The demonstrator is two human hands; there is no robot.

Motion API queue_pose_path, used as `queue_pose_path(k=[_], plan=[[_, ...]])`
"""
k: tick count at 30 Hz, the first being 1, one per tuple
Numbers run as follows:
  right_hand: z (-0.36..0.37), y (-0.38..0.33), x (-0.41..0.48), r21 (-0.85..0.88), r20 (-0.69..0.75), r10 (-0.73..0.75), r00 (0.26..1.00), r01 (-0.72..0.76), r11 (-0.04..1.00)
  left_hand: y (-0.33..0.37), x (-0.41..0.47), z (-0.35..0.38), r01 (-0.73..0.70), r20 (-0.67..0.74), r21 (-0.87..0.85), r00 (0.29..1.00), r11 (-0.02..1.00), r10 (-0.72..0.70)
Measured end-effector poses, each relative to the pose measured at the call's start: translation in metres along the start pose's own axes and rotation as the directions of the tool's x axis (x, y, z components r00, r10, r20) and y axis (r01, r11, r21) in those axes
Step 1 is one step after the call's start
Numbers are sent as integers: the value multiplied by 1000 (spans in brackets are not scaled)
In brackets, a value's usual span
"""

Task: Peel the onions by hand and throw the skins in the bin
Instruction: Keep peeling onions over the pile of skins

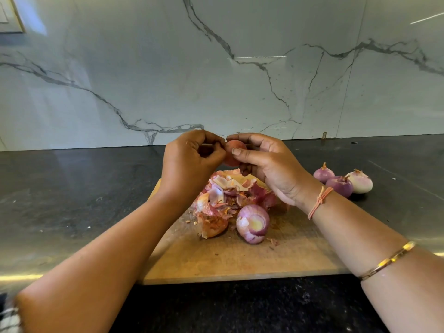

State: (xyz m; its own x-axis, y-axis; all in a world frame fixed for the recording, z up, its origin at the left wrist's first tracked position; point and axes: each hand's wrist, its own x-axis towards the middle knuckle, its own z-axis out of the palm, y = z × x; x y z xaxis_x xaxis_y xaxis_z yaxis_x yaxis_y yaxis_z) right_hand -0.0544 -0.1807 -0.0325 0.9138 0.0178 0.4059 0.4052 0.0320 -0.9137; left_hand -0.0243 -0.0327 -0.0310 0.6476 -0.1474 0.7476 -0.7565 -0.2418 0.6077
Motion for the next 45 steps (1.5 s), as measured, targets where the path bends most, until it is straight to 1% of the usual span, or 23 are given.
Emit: queue_pose_path(k=[2, 4, 8, 10, 15, 17, 21, 25, 27, 29, 31, 34, 38, 40, 45], plan=[[0, -1, 0, -14, -1, -7, 1000, 7, 1000, -3, 2, -2, 9, -36, 16, 999, 1000, -8], [0, -1, 0, -11, -8, -3, 1000, 3, 1000, -4, 3, -3, 21, -36, -6, 999, 1000, -21], [-1, -3, -1, 70, 6, 35, 999, -35, 997, 0, -1, 0, 53, 42, -117, 998, 992, -49], [-1, -3, -2, 96, 20, 41, 999, -42, 995, 1, -2, 1, 65, 79, -137, 995, 989, -54], [0, -3, -2, 31, 26, 32, 999, -33, 999, -2, 0, 0, 75, 71, -142, 995, 987, -66], [0, -3, -2, 27, 27, 32, 999, -33, 999, -3, 1, -1, 63, 70, -132, 996, 989, -54], [1, -2, -3, 56, 41, 36, 999, -38, 998, -6, 1, -2, 10, 41, -58, 999, 998, -7], [1, -4, -3, 40, 30, 52, 998, -53, 998, -6, 2, -2, 5, 39, -27, 999, 1000, -4], [2, -4, -2, 69, 21, 63, 998, -64, 996, -5, 1, -1, 4, 26, -23, 1000, 1000, -4], [2, -3, -1, 127, 20, 54, 998, -57, 990, -4, 1, -1, 13, 11, -22, 1000, 1000, -13], [1, -3, 0, 148, 18, 36, 999, -39, 988, -5, 1, 0, 32, 0, -29, 999, 999, -32], [0, -2, 1, 140, -7, 36, 999, -35, 990, -6, 2, 1, 47, 0, -40, 999, 998, -47], [1, 0, 2, 84, -50, 46, 998, -42, 996, -6, 1, 1, 35, 17, -38, 999, 999, -34], [2, -2, 1, 74, -50, 52, 997, -48, 996, -6, 1, 1, 37, 8, -29, 999, 999, -37], [1, -7, 1, 153, -34, 66, 997, -60, 986, -11, 5, -3, 91, -66, -34, 993, 995, -93]])
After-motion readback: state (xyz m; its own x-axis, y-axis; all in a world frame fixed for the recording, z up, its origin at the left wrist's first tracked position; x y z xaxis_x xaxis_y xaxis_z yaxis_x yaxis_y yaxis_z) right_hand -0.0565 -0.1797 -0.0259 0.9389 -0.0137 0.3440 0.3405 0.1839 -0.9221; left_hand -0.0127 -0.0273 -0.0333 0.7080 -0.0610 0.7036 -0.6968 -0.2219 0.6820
